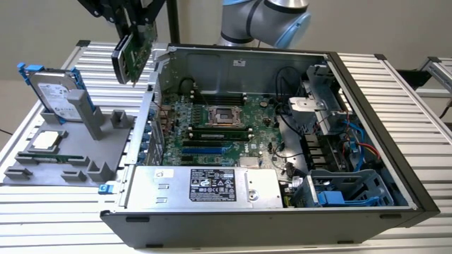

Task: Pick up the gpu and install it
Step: 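Pick up the gpu and move the gpu toward the slot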

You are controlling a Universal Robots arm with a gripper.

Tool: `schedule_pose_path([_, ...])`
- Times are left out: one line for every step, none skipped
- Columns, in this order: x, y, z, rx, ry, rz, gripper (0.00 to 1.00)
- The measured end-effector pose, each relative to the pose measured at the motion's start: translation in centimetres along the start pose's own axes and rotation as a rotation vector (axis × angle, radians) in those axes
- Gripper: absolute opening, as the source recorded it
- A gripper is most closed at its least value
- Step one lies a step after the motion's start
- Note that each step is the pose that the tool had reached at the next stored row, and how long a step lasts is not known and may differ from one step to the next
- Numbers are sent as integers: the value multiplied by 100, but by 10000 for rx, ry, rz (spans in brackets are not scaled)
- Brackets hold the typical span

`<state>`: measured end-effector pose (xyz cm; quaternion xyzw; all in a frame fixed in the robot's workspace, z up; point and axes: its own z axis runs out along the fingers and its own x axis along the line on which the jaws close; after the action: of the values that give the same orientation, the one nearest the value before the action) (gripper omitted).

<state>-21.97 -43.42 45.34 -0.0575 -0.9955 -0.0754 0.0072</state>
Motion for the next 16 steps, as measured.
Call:
schedule_pose_path([-17, 2, 0, 0, 0, 0, 0])
schedule_pose_path([-32, 4, 0, 0, 0, 0, 0])
schedule_pose_path([-50, 6, -1, 0, 0, 0, 0])
schedule_pose_path([-67, 8, 0, 0, -1, 0, 0])
schedule_pose_path([-84, 10, -1, 0, 0, 0, 0])
schedule_pose_path([-101, 12, -1, 1, 0, 0, 0])
schedule_pose_path([-118, 14, 0, 0, 0, -1, 0])
schedule_pose_path([-134, 16, -1, 0, 0, 0, 0])
schedule_pose_path([-151, 18, -1, 0, 0, -1, 0])
schedule_pose_path([-166, 19, -1, -1, 0, -1, 0])
schedule_pose_path([-182, 21, -1, -1, 0, -2, 0])
schedule_pose_path([-197, 23, -1, 0, 0, -1, 0])
schedule_pose_path([-211, 25, -1, 0, 0, -2, 0])
schedule_pose_path([-224, 26, -1, 1, 0, -2, 0])
schedule_pose_path([-238, 28, -1, 0, 0, -2, 0])
schedule_pose_path([-251, 29, -1, 0, 0, -2, 0])
